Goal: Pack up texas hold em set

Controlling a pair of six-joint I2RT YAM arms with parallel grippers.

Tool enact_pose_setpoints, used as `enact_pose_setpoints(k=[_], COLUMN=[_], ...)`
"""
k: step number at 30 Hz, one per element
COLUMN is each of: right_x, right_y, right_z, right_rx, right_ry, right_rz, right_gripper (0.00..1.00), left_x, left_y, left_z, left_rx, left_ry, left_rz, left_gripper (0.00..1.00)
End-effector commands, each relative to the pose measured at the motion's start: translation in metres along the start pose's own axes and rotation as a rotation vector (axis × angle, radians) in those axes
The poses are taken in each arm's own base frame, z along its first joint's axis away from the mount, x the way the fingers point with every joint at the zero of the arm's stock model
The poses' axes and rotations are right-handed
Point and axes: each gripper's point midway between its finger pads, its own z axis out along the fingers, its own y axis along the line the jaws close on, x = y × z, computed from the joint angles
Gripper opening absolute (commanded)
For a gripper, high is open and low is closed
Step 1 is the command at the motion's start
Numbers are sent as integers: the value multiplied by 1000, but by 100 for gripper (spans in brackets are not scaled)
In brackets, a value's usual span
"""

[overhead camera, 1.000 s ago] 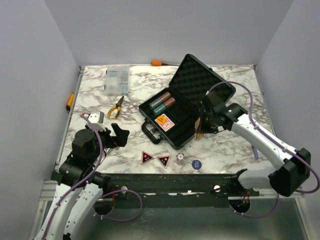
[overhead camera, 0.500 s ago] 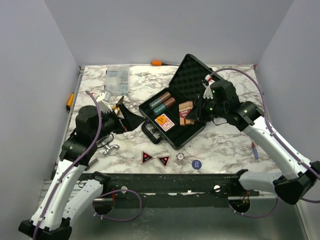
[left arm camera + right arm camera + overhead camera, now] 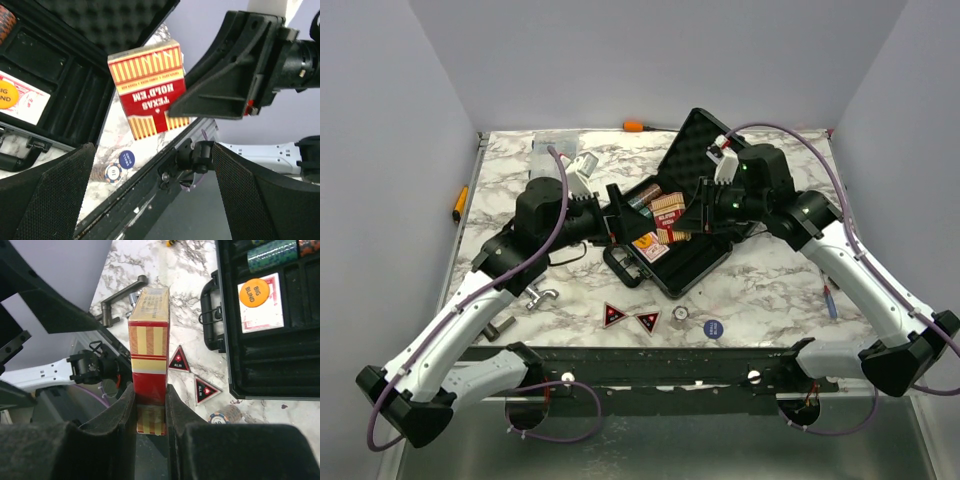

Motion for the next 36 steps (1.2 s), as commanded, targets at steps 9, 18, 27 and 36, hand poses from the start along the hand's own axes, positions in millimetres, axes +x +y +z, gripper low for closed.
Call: enact_pose_setpoints(k=[9,18,27,36], right_x=[-13,-11,-16,-13], right_y=[38,36,38,38], right_z=[-12,-10,-10,-10], right_rx=[-158,-154,-158,-161], right_ry=[1,2,-7,11], right_rz=[-50,-32,-32,-35], right_gripper=[1,1,1,0], left_x=[-25,-38,-34,-30], left_y=[-7,-17,-11,-11], left_z=[25,39,48,62], left_rx=[-53,-83,-138,-181], left_ry=[-85,-139,-153,-147], left_rz=[44,5,-21,-29], left_gripper=[98,97,93,84])
